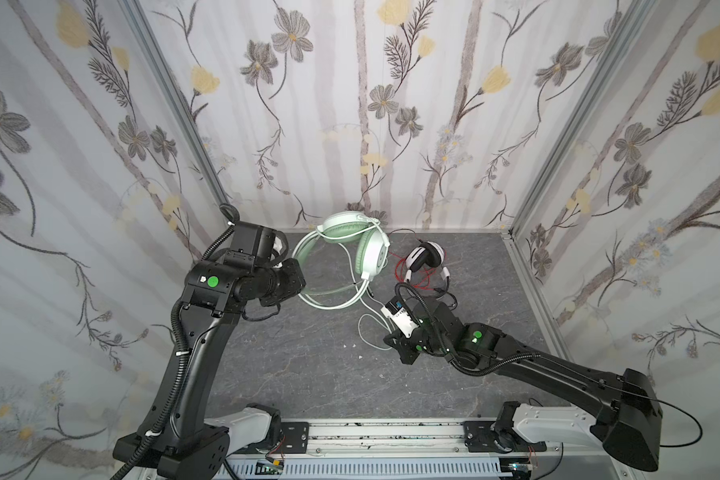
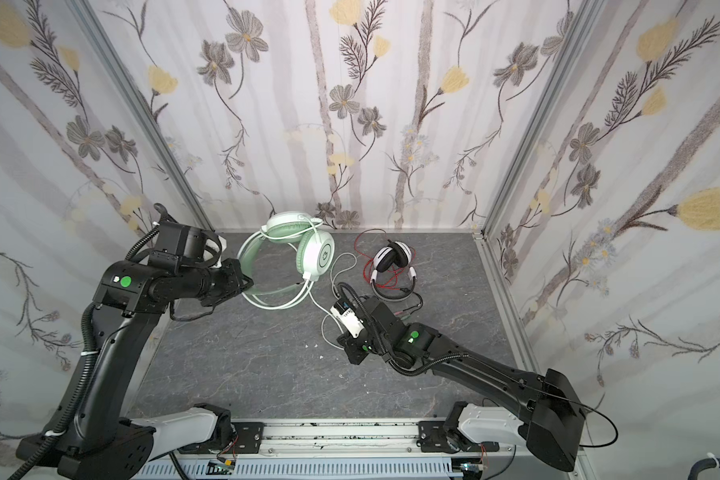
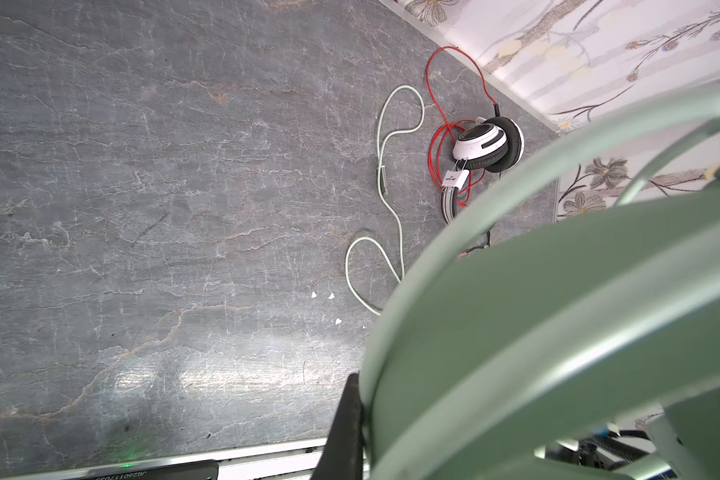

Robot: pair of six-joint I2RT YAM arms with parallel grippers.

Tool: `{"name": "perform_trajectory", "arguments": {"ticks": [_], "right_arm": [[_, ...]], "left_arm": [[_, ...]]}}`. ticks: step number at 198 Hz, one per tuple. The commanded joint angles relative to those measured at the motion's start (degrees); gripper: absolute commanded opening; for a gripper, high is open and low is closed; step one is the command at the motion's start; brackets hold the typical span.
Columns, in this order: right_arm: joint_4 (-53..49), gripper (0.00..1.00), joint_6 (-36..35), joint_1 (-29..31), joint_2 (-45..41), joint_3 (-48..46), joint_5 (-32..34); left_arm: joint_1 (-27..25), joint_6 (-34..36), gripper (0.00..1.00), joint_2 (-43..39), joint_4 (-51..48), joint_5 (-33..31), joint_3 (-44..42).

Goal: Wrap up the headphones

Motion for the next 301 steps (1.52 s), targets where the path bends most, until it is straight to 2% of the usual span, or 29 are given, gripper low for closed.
{"name": "perform_trajectory", "arguments": {"ticks": [1,75,106,148,170,188,222,257,278,301], "right_arm": [[-5.9,0.00,-2.7,1.6,-0.5,3.1,7.0],[-11.6,0.00,-5.0,10.3,-6.2,9.7,19.4],[-15.3,0.00,-5.5,13.0,-5.0,15.4,25.4],[-26.0,0.00,-8.2,18.4,2.9,30.4,40.6],[-27.9,0.01,-8.3,20.2,5.9,34.3,51.0],[-26.2,0.02,-9.4,21.4,7.4,35.4,58.4],[-23.3,0.05,-13.7,24.1,10.2,38.6,65.5],[-18.5,0.09,-17.5,26.3,11.3,38.8,77.2],[-13.2,0.17,-20.9,27.6,10.0,37.8,82.0],[-1.2,0.26,-29.6,29.3,6.7,33.9,84.1]], "left_arm": [[0.1,-1.0,0.00,-0.1,4.0,1.1,-0.5],[0.1,-0.1,0.00,0.7,4.4,-2.8,-4.7],[-0.4,0.3,0.00,1.4,4.1,-1.8,-5.9],[-3.2,1.2,0.00,1.1,1.6,-6.3,-6.1],[-4.4,1.2,0.00,0.7,1.1,-7.2,-6.6],[-5.5,1.0,0.00,0.4,1.3,-7.8,-7.2],[-6.8,1.0,0.00,0.5,0.9,-8.8,-7.8],[-7.3,0.8,0.00,0.2,1.1,-9.0,-7.8],[-7.4,0.9,0.00,0.1,0.8,-9.1,-7.9],[-7.4,0.9,0.00,-0.1,0.8,-9.3,-8.5]]}}
